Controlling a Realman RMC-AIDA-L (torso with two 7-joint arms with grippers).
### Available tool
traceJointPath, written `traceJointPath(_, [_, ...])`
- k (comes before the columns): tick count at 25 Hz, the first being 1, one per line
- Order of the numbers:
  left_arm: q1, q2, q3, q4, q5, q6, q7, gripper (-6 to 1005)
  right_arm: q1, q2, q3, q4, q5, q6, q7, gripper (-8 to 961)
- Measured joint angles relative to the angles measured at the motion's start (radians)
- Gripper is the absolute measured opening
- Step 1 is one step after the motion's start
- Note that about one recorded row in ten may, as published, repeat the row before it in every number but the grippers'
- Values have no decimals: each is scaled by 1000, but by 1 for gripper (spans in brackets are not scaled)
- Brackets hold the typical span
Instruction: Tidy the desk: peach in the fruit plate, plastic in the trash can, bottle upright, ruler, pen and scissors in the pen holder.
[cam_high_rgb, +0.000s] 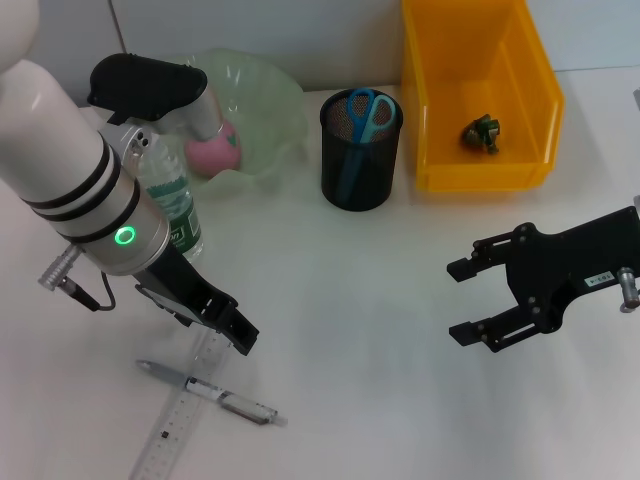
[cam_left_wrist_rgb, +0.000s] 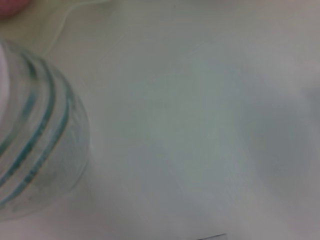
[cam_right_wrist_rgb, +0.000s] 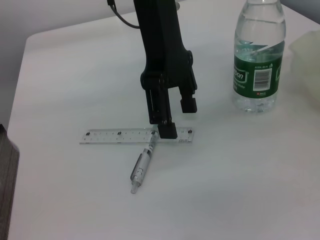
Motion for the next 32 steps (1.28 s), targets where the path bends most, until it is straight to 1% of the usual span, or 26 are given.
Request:
traceJointPath(4, [1,0,9,-9,0,-10,0,856,1,1,0,0,-1,0,0,799])
traceJointPath(6, [-3,0,16,-32,0,-22,0,856,1,3,0,0,-1,1,0,799])
traceJointPath(10, [-15,0,27,-67,0,-46,2,856,1,14,-1,0,-11,3,-6,799])
traceJointPath(15, [-17,0,37,-74,0,-60,1,855,2,23,-1,0,-23,5,-12,798])
traceJointPath(32, [-22,0,51,-93,0,-86,2,855,14,26,-1,2,-28,6,-12,799])
